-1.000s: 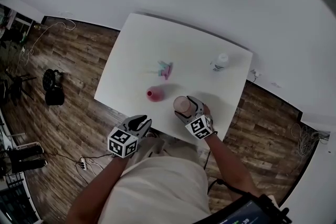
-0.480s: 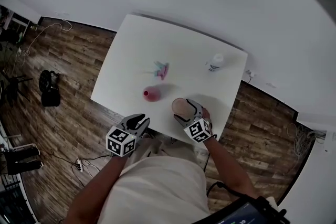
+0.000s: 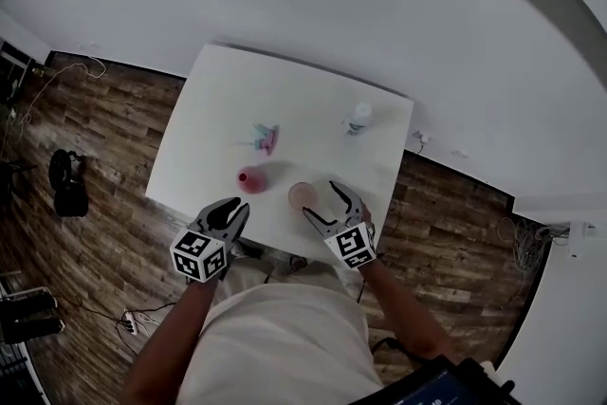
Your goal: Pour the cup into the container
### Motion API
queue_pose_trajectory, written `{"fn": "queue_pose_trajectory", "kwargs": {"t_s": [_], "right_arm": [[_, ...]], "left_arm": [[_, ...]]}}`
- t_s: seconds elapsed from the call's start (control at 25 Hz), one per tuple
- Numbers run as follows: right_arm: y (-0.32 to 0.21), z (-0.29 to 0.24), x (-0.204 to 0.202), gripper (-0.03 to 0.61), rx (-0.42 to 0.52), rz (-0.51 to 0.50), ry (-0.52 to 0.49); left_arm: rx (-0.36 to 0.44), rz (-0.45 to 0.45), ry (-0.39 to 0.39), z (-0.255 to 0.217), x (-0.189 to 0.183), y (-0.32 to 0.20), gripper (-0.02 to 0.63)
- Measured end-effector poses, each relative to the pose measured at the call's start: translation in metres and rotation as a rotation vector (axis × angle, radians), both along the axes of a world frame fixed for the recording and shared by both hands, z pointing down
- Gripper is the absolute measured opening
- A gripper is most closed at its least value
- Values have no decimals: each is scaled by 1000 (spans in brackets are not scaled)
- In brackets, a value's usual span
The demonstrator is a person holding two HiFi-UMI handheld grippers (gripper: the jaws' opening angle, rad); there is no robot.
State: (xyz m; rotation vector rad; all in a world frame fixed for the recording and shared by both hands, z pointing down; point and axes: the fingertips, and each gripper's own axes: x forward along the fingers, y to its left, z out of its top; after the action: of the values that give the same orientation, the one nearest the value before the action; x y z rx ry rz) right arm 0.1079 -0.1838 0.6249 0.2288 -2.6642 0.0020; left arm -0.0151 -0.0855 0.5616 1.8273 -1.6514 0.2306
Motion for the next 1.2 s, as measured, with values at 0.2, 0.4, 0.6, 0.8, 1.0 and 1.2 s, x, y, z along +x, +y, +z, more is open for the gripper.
{"fn": "queue_pose_trajectory", "kwargs": {"t_s": [0.2,0.4,0.6,0.8,1.0,1.2], "right_arm": [[-9,-50,0,364,25,50,-38],[-8,-97,-3,336,46,114,-96],[4,-127,-16,297,49,164,-143],[16,-142,-37,288,56,244,-143],[33,-152,-66,288,40,335,-171],[59,-159,-94,282,41,353,-175]], "left_arm": [[68,20,11,-21,0,-14,95],[130,55,-4,-42,-5,-20,95],[180,86,-25,-60,-26,-14,95],[174,125,-16,-63,-55,11,94],[182,154,-22,-69,-94,37,91],[179,147,-5,-65,-128,57,85]]}}
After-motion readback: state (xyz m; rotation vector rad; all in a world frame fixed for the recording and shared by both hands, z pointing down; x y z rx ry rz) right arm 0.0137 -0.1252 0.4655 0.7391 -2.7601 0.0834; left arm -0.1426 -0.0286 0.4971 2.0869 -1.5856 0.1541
